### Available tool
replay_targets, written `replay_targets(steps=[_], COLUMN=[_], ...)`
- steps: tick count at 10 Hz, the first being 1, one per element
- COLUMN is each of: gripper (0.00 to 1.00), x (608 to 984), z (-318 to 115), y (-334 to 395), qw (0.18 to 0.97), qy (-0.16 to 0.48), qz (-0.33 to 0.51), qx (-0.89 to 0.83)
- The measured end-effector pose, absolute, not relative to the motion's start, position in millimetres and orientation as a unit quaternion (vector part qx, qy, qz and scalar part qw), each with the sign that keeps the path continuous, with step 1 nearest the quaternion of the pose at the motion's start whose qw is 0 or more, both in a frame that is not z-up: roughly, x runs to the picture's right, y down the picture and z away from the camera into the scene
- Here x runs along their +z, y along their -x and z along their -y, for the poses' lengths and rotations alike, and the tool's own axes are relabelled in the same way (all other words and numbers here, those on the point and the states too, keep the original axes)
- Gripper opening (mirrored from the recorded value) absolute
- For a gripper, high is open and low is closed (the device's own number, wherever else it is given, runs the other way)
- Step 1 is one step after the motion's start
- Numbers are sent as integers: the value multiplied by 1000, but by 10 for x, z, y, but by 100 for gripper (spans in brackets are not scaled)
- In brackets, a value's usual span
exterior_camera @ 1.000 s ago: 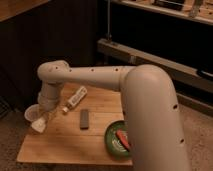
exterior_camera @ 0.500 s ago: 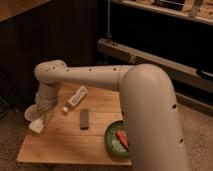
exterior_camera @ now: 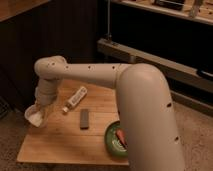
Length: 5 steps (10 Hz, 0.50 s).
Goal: Place the white sponge in the ceramic cup
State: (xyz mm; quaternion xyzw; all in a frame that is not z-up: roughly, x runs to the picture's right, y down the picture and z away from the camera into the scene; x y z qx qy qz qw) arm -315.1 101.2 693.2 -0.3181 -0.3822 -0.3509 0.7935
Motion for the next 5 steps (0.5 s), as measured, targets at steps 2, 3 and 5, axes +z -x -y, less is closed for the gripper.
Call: replay_targets(steps=[2, 3, 5], gripper=[15, 15, 15], x=[7011, 7079, 7175], z=[-929, -909, -855], y=[3235, 3214, 3219], qw=[799, 803, 812], qy=[318, 320, 318], qz=[375, 369, 364], qx=[-347, -340, -328])
